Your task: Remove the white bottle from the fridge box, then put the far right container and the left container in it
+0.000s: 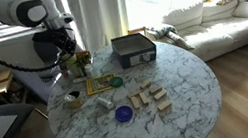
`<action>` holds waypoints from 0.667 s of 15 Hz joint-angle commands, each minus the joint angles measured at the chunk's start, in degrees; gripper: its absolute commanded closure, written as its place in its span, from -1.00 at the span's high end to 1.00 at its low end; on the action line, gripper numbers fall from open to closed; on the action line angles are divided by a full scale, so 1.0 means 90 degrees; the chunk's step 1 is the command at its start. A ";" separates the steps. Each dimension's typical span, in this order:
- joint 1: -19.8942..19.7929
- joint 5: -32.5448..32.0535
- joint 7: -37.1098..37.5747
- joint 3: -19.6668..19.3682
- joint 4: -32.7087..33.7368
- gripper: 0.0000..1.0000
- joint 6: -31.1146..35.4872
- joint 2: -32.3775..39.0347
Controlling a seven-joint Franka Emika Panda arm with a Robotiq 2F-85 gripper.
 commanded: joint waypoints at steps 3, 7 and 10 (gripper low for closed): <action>0.0296 0.0067 -0.0486 0.0361 0.0015 -0.95 -0.0013 0.0039; 0.0329 0.0067 -0.0473 0.0386 0.0016 -0.79 -0.0012 0.0063; 0.0304 0.0152 -0.0564 0.0380 0.0037 -0.95 -0.0018 0.0125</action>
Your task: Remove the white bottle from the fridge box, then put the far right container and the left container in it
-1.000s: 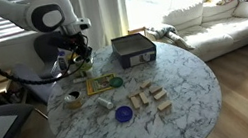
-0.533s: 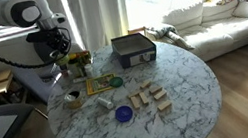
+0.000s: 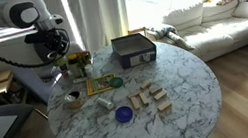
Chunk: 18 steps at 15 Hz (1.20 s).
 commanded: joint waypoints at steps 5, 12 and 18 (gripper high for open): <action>0.0060 0.0542 -0.0647 0.0238 0.0173 -0.95 0.0197 0.0664; -0.0033 0.0550 -0.0815 0.0346 0.0326 -0.95 0.0690 0.0941; 0.0047 0.0261 -0.0813 0.0353 0.0143 -0.95 0.0752 0.1078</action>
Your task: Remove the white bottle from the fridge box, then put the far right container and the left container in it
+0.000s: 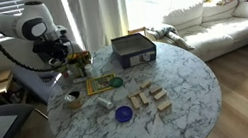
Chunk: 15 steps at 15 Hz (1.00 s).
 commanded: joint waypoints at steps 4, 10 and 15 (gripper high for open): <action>0.0116 -0.0522 0.0156 -0.0005 -0.0211 -0.95 0.0375 0.0148; 0.0175 -0.0821 0.0288 0.0031 -0.0195 -0.95 0.0527 0.0374; 0.0208 -0.0966 0.0375 0.0033 -0.0205 -0.95 0.0621 0.0543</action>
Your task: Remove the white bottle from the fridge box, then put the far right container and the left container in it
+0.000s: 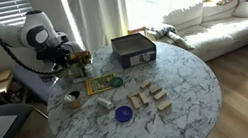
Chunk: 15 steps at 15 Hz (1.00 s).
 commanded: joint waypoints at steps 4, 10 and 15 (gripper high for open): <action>0.0109 -0.0288 0.0390 -0.0007 -0.0096 -0.95 0.0231 0.0227; 0.0072 -0.0312 0.0481 0.0032 -0.0085 -0.14 0.0288 0.0283; 0.0001 -0.0146 0.0305 0.0188 -0.0102 0.61 0.0199 0.0155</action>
